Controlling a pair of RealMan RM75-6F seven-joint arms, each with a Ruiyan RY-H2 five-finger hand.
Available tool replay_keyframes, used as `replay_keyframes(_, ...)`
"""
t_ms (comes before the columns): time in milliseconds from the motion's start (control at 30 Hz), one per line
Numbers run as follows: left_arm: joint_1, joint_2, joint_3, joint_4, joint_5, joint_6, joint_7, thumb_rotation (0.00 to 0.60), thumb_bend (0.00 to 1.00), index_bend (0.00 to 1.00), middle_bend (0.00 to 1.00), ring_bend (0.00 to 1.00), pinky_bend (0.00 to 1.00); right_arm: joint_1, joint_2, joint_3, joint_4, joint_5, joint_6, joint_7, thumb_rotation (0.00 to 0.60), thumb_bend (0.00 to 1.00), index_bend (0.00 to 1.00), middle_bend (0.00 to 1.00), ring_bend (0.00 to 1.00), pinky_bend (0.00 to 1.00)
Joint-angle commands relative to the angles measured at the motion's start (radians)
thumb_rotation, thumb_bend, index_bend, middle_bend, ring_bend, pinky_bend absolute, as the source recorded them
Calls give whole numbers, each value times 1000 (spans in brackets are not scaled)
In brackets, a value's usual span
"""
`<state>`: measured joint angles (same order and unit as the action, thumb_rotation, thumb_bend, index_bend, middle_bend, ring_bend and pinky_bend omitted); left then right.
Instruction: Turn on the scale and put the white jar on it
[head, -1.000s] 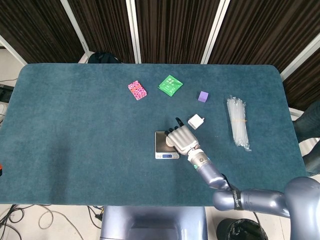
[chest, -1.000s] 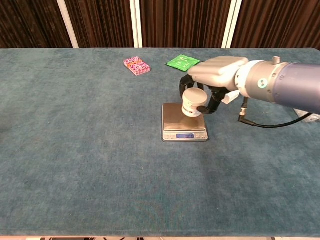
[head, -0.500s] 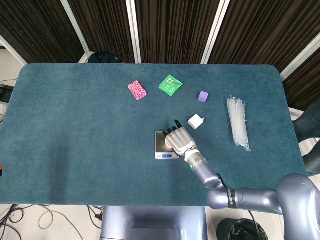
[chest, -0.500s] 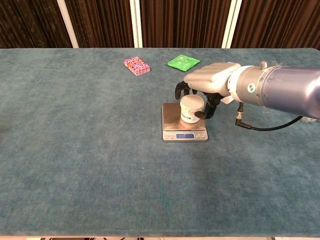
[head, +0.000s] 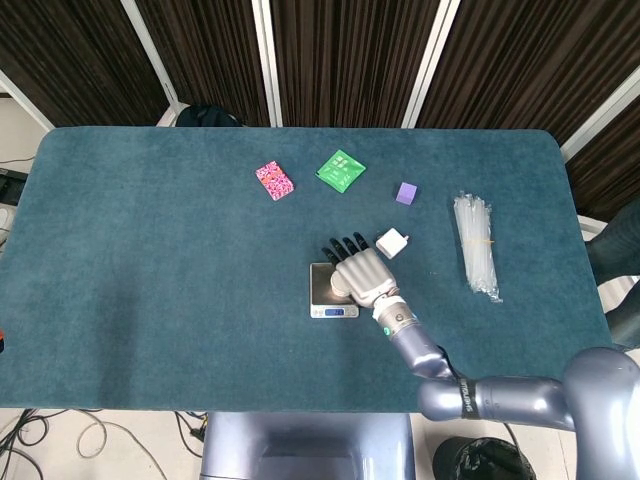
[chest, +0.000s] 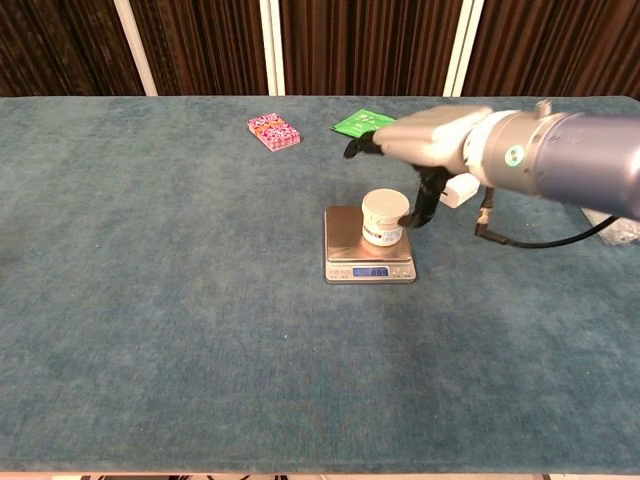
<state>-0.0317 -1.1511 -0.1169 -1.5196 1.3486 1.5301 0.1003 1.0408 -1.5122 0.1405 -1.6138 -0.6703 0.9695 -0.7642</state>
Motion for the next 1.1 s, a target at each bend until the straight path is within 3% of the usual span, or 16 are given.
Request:
replay_keyframes(33,1,1,-1,0,0,1,-2,600,687,31,0,0,0,-63,117,-13,-114,-58,71,40,600,371,13,0,65,0)
replay_keyframes(167,1,1,0,-2,2,4,-2,600,686,31,0,0,0,-168,261,-68,-248,-166,160,109,600,371,13,0,64,0)
replay_keyframes(300,1,-1,0,-5,3,6,4,600,686,31,0,0,0,-312,360,-156,-309,-360,306,214,600,371,13,0,65,0)
replay_keyframes(467,0,-4,2,-8,5,5,17,600,687,31,0,0,0,-499,410,-280,-250,-604,497,365,600,372,13,0,65,0)
replay_keyframes(600,0,-6,3,-9,5,7,22,600,687,31,0,0,0,-619,389,-333,-171,-708,628,438,600,371,13,0,65,0)
replay_keyframes(767,3,-4,1,-11,7,15,20,600,687,31,0,0,0,-730,330,-360,-79,-756,723,491,600,371,13,0,65,0)
replay_keyframes(1100,1,-3,-1,-9,7,11,12,600,687,31,0,0,0,-791,281,-314,25,-762,736,486,600,372,13,0,62,0)
